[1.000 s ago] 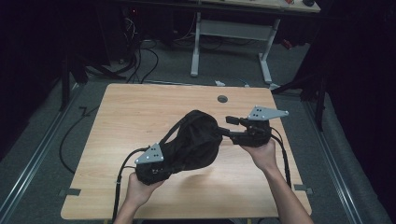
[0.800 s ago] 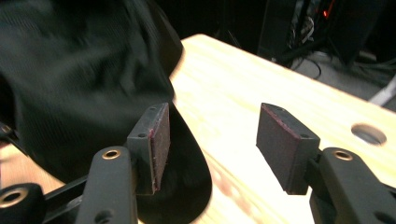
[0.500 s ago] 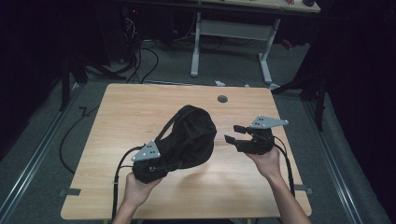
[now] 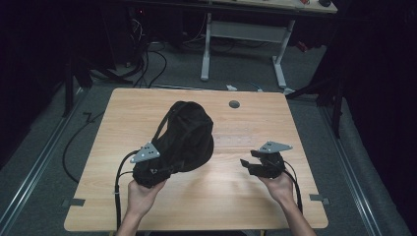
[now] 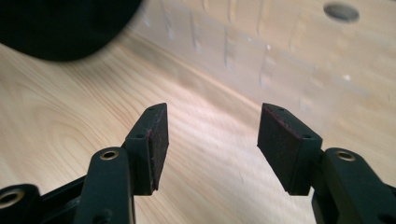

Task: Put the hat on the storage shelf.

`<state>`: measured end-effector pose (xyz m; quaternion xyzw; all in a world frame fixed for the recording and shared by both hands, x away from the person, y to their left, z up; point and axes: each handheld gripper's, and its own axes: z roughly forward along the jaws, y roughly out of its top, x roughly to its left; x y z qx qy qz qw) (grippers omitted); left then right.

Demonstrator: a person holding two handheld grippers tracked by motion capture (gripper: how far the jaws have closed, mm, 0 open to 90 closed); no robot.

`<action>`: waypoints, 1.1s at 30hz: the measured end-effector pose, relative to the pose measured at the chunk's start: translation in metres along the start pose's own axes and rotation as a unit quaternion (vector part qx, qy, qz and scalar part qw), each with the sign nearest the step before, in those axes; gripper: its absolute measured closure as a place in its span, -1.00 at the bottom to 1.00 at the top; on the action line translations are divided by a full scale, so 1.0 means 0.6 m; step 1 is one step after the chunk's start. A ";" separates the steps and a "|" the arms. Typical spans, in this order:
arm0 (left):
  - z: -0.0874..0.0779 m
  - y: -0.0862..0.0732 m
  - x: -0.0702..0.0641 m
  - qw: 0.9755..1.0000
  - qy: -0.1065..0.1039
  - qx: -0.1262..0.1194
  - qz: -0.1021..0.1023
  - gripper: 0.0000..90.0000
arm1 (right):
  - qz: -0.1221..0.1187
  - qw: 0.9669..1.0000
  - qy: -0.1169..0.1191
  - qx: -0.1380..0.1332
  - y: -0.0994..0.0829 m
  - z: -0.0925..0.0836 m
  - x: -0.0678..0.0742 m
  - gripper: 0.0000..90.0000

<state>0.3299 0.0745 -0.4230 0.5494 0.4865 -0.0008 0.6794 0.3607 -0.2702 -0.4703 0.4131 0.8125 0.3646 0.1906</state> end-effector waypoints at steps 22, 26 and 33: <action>0.013 0.054 -0.006 0.998 0.045 -0.036 -0.008 0.95 | 0.031 0.998 -0.040 0.032 -0.088 0.044 -0.010 -0.05; 0.018 0.066 -0.005 0.998 0.049 -0.038 -0.012 0.95 | 0.033 0.998 -0.042 0.024 -0.089 0.047 -0.009 -0.05; 0.026 0.082 0.001 0.997 0.067 -0.041 -0.016 0.95 | 0.038 0.998 -0.050 0.016 -0.092 0.048 -0.008 -0.07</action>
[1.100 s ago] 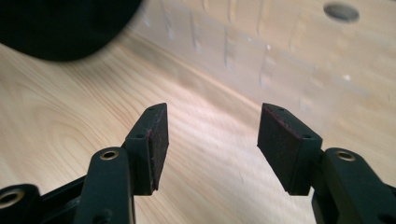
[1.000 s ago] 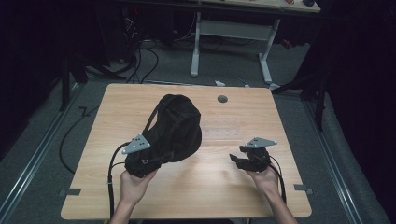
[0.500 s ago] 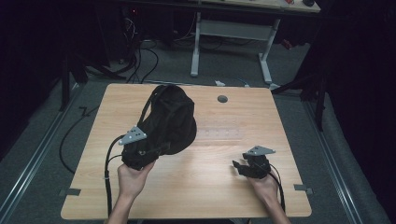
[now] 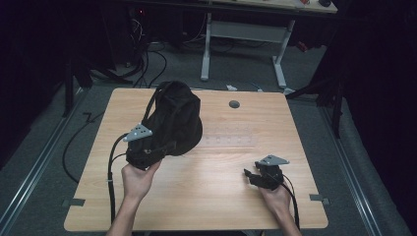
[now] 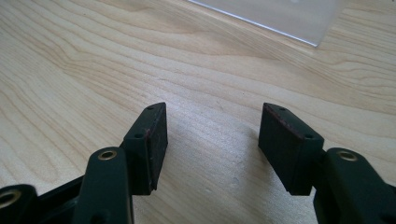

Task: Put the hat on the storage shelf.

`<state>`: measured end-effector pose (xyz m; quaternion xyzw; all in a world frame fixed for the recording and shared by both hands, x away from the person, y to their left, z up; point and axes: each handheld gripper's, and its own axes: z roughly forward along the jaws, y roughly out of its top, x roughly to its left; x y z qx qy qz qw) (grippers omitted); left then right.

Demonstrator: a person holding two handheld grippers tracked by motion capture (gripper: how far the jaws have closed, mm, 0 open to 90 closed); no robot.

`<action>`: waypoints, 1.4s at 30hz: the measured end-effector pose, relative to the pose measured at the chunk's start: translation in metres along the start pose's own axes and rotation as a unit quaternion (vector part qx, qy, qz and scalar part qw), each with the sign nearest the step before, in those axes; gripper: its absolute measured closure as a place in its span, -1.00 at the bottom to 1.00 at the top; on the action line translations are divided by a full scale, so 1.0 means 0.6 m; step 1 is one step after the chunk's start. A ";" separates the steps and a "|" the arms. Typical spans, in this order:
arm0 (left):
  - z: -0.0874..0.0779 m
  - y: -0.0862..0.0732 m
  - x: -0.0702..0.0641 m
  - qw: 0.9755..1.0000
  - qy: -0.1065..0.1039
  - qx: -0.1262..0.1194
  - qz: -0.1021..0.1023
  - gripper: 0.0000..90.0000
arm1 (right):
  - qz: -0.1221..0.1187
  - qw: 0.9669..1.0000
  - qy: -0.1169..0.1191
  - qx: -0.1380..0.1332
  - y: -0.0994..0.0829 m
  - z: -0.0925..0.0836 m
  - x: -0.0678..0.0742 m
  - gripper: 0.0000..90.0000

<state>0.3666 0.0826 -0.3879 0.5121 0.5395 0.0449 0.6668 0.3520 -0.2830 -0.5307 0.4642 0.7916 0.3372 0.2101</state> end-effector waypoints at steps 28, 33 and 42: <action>0.049 0.031 0.004 0.995 0.100 -0.007 0.002 0.94 | 0.000 1.000 -0.016 0.000 0.000 -0.001 0.005 -0.13; 0.059 0.030 0.000 0.993 0.119 -0.007 0.000 0.94 | 0.001 1.000 -0.015 0.000 0.000 -0.001 0.005 -0.13; 0.077 0.025 -0.009 0.989 0.148 -0.021 -0.001 0.94 | 0.002 1.000 -0.015 0.000 0.000 -0.001 0.005 -0.13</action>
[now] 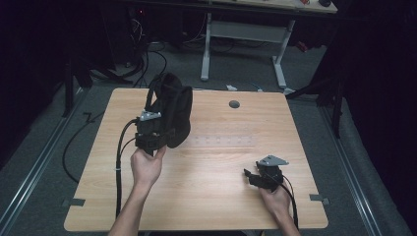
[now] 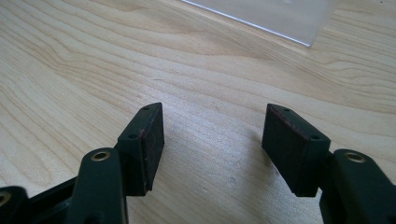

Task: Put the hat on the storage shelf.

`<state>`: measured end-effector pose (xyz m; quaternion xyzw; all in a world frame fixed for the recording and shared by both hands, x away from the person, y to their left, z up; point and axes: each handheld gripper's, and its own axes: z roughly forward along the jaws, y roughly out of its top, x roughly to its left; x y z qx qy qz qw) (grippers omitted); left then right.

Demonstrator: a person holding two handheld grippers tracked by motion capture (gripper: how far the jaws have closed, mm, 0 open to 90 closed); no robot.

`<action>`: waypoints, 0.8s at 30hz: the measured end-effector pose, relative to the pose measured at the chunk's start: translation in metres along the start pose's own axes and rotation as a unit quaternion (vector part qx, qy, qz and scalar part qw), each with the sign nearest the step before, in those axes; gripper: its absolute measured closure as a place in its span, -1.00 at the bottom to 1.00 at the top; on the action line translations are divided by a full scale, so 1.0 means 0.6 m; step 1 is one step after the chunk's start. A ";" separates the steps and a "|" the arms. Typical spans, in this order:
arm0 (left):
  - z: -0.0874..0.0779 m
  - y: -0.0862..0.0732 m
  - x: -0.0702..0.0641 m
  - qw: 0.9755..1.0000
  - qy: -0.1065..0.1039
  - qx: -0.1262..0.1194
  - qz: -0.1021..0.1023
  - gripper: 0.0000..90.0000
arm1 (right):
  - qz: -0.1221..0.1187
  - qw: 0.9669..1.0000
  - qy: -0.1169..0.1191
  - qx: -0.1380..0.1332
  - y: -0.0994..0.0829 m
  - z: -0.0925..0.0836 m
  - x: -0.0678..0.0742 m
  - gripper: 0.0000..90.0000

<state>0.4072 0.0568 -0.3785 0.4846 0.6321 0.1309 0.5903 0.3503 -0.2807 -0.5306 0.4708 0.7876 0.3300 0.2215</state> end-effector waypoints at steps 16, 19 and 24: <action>0.009 -0.014 0.012 0.999 0.030 -0.018 -0.029 0.94 | 0.000 1.000 -0.001 -0.001 0.000 0.000 0.000 -0.14; 0.010 -0.014 0.015 0.999 0.031 -0.023 -0.035 0.94 | 0.000 1.000 -0.002 -0.001 0.000 0.000 0.000 -0.14; 0.019 -0.017 0.017 0.998 0.040 -0.024 -0.032 0.94 | 0.001 1.000 -0.002 0.000 0.000 0.000 0.000 -0.14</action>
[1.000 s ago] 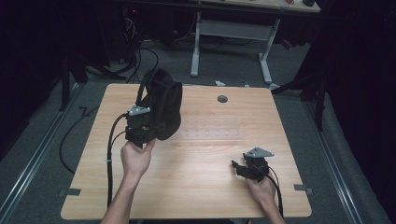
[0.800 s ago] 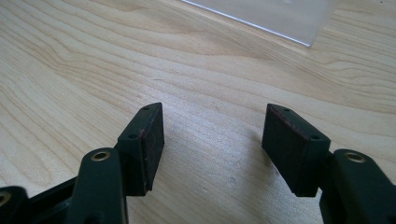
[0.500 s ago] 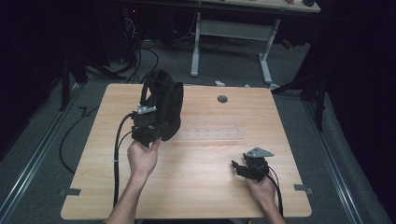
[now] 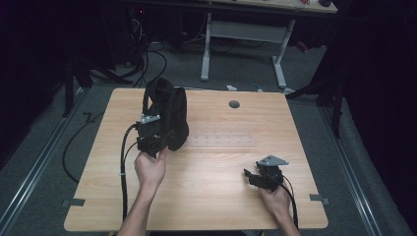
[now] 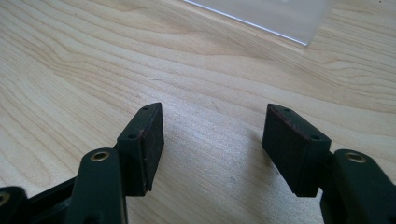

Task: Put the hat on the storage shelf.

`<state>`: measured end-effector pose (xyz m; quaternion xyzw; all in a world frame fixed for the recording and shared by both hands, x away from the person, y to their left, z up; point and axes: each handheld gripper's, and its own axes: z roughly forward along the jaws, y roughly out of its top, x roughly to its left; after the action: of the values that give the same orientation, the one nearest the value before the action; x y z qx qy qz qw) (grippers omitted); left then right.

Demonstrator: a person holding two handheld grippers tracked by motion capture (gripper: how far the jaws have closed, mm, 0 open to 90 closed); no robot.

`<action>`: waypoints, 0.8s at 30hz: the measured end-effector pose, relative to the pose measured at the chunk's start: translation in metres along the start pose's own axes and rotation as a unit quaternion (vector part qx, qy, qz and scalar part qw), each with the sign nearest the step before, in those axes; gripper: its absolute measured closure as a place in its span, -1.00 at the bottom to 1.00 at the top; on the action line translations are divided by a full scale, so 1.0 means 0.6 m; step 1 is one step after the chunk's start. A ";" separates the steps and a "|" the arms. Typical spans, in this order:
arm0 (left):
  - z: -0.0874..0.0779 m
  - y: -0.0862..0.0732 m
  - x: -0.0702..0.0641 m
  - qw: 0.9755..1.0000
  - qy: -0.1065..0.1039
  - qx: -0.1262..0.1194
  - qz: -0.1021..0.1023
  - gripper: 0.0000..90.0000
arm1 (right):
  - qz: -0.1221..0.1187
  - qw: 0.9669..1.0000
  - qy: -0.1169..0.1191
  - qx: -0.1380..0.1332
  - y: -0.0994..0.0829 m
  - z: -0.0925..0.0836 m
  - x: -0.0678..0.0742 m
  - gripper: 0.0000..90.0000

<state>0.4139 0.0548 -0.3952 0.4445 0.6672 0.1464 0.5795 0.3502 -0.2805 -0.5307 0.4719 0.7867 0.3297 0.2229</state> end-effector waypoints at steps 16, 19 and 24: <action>0.015 -0.004 0.024 1.000 -0.028 0.004 -0.007 0.77 | 0.001 1.000 0.000 0.000 0.000 0.000 0.000 -0.14; 0.017 -0.002 0.026 0.999 -0.032 0.008 -0.011 0.64 | 0.001 1.000 0.000 0.000 0.000 0.000 0.000 -0.14; 0.017 -0.002 0.031 0.999 -0.041 0.011 -0.008 0.17 | 0.001 1.000 0.000 0.000 0.000 0.000 0.000 -0.14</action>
<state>0.4235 0.0648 -0.4109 0.4511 0.6479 0.1166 0.6026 0.3501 -0.2803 -0.5307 0.4727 0.7864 0.3297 0.2224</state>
